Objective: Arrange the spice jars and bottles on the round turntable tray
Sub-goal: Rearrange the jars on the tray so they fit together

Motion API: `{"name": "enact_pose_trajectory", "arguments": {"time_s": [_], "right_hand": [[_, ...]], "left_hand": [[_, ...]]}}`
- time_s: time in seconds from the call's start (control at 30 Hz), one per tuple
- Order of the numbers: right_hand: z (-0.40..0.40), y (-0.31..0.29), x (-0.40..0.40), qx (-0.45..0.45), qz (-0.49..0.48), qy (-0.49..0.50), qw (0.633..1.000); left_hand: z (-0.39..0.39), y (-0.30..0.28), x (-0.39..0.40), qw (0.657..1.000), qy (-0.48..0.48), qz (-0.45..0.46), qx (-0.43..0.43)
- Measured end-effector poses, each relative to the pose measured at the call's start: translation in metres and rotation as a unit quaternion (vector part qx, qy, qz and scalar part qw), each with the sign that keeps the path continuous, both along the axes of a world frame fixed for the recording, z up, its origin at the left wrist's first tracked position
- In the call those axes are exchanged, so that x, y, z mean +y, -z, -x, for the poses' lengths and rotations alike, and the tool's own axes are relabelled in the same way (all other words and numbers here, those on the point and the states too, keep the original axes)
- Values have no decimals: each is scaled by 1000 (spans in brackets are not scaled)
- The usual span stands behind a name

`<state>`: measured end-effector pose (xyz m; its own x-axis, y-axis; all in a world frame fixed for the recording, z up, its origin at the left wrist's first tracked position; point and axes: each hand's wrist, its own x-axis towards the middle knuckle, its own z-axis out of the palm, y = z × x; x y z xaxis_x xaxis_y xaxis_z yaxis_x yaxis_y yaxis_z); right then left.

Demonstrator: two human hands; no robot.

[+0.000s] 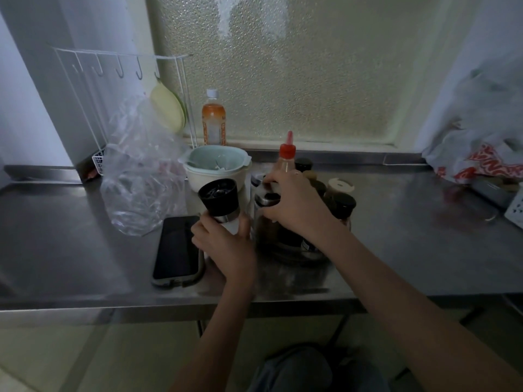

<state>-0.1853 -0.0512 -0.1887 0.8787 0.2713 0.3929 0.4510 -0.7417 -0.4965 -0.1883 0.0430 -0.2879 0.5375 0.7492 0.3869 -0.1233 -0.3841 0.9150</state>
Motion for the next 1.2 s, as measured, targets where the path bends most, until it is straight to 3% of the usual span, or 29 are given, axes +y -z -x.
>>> {"name": "enact_pose_trajectory", "arguments": {"time_s": [0.2,0.37,0.57,0.73,0.9,1.03,1.2], "right_hand": [[5,12,12,-46,-5,40,998],[48,41,-3,-179,15,68,981],[73,93,-32,-88,111,152,978],[67,103,-25,-87,102,181,974],[71,104,-5,-106,132,157,973],[72,106,7,-95,150,141,974],[72,114,8,-84,108,123,983]], "left_hand": [[-1,1,0,1000,7,1,-1],[-3,3,1,1000,6,-3,-3],[-1,4,0,1000,11,11,-15],[6,-1,-2,997,14,-2,-72],[15,-5,-5,985,51,12,-164],[11,-5,-6,970,88,-35,-223],[-10,-9,3,960,199,-76,-184]]}}
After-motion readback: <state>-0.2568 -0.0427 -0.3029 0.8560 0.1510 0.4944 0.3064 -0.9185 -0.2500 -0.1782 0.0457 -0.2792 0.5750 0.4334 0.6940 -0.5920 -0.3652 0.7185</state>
